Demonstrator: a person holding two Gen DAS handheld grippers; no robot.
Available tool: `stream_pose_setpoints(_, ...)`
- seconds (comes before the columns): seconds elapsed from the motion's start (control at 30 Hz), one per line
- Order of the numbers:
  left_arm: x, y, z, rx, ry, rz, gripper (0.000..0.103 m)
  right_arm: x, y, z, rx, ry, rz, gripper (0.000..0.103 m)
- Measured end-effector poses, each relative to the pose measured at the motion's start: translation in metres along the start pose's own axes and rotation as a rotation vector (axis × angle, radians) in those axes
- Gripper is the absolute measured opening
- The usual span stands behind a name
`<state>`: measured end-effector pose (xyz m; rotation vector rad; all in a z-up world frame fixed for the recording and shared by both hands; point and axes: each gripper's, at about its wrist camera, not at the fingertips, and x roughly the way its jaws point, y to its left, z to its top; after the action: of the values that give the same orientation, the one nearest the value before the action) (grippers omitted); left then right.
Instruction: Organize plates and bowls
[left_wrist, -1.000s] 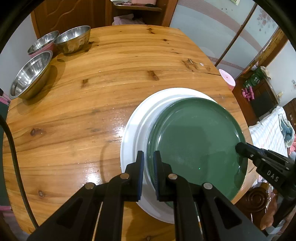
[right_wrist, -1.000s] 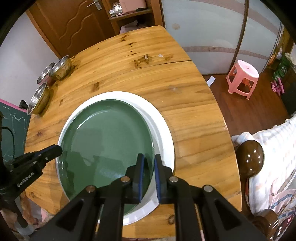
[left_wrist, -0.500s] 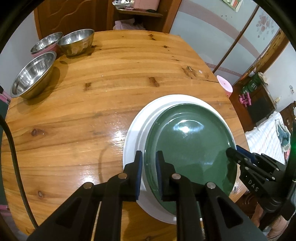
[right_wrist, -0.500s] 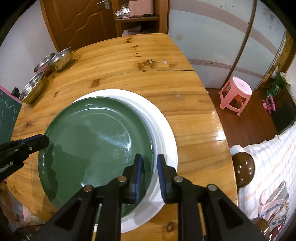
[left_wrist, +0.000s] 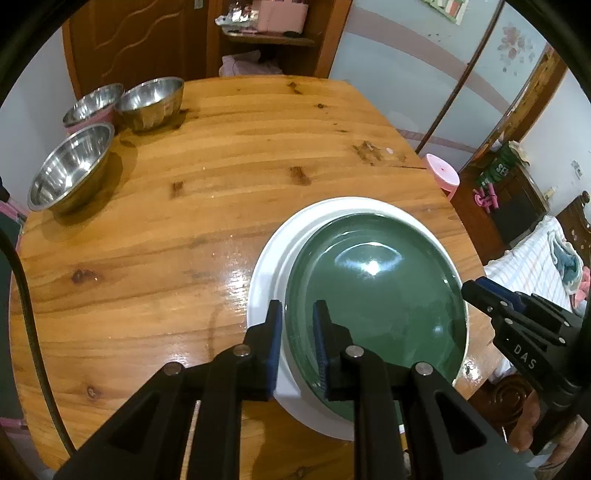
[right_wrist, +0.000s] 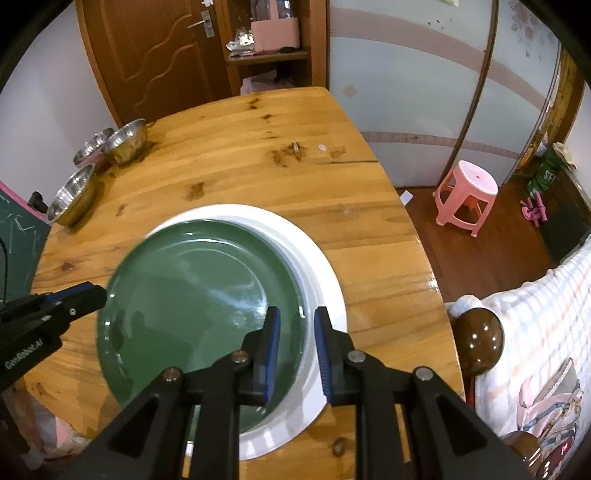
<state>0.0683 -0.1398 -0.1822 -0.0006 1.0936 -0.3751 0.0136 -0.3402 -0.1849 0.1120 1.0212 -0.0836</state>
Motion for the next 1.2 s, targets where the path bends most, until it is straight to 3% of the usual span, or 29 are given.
stream_pose_setpoints(0.07,-0.006,-0.001,0.000,0.006,-0.019,0.002,0.027,-0.007,0.005,0.001,-0.007,-0.012,0.017,0.019)
stream_pose_setpoints(0.3,-0.024,0.000,-0.004,0.030,-0.061,-0.002,0.027,-0.020,0.023,0.005,-0.027,-0.016,0.074,0.019)
stream_pose_setpoints(0.47,-0.039,0.010,-0.007,0.028,-0.090,-0.008,0.033,-0.029,0.040,0.008,-0.042,-0.020,0.105,0.019)
stream_pose_setpoints(0.6,-0.057,0.024,-0.009,0.024,-0.125,-0.003,0.057,-0.036,0.056,0.012,-0.064,-0.027,0.121,0.019)
stream_pose_setpoints(0.67,-0.066,0.031,-0.010,0.028,-0.149,0.004,0.059,-0.041,0.066,0.016,-0.074,-0.033,0.136,0.019)
stream_pose_setpoints(0.8,-0.091,0.049,-0.005,0.041,-0.190,0.034,0.061,-0.048,0.084,0.029,-0.083,-0.036,0.184,0.019)
stream_pose_setpoints(0.87,-0.106,0.063,0.000,0.037,-0.220,0.056,0.066,-0.051,0.094,0.040,-0.091,-0.039,0.210,0.019)
stream_pose_setpoints(0.93,-0.123,0.078,0.006,0.031,-0.266,0.094,0.072,-0.055,0.105,0.052,-0.099,-0.045,0.235,0.019)
stream_pose_setpoints(1.07,-0.154,0.107,0.023,0.030,-0.349,0.200,0.072,-0.064,0.131,0.082,-0.103,-0.055,0.301,0.019)
stream_pose_setpoints(1.2,-0.180,0.140,0.044,-0.011,-0.394,0.252,0.075,-0.075,0.157,0.116,-0.109,-0.082,0.367,0.021)
